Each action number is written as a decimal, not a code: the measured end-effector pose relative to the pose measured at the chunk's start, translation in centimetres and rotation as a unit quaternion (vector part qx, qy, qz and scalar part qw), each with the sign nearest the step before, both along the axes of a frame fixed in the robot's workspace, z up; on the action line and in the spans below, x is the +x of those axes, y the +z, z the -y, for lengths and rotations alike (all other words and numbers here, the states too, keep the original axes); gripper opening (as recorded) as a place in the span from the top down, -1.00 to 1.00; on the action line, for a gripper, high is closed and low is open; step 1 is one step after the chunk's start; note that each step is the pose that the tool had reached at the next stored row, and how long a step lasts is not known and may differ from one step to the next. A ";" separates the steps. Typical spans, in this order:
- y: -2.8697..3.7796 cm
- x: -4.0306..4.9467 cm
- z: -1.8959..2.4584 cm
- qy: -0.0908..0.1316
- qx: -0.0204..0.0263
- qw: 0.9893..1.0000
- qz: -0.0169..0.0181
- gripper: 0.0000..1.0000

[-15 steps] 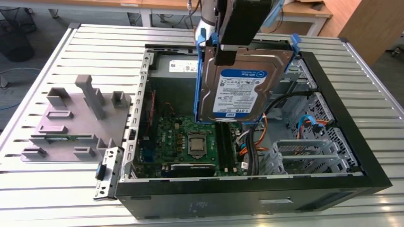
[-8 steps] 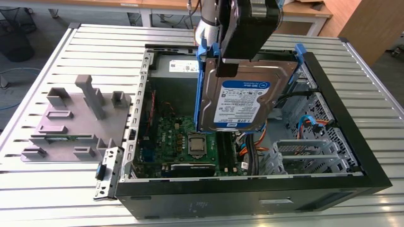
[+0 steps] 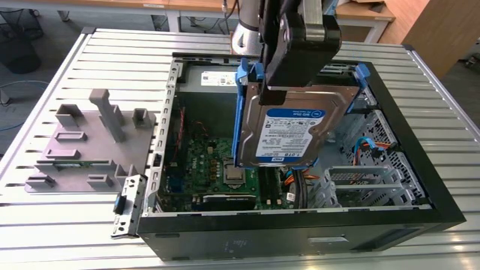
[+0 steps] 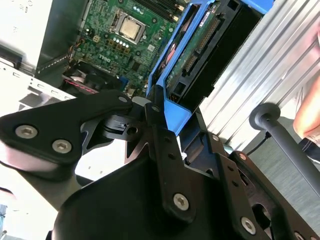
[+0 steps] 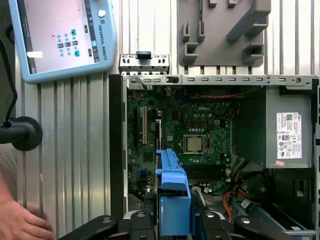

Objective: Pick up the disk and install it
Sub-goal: 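Pick up the disk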

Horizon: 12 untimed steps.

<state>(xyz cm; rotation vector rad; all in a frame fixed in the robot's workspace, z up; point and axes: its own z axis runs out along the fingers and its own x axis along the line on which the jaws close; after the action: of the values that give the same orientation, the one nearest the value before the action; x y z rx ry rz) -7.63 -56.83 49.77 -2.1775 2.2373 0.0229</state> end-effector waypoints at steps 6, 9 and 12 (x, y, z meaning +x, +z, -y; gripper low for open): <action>-0.08 1.08 0.40 0.000 0.000 1.000 0.000 0.27; -0.10 1.95 0.52 0.000 0.000 1.000 0.000 0.27; -0.14 2.91 0.64 0.000 0.000 1.000 -0.001 0.27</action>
<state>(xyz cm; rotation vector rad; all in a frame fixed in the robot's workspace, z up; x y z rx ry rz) -4.72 -57.47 49.63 -2.1776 2.2393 0.0253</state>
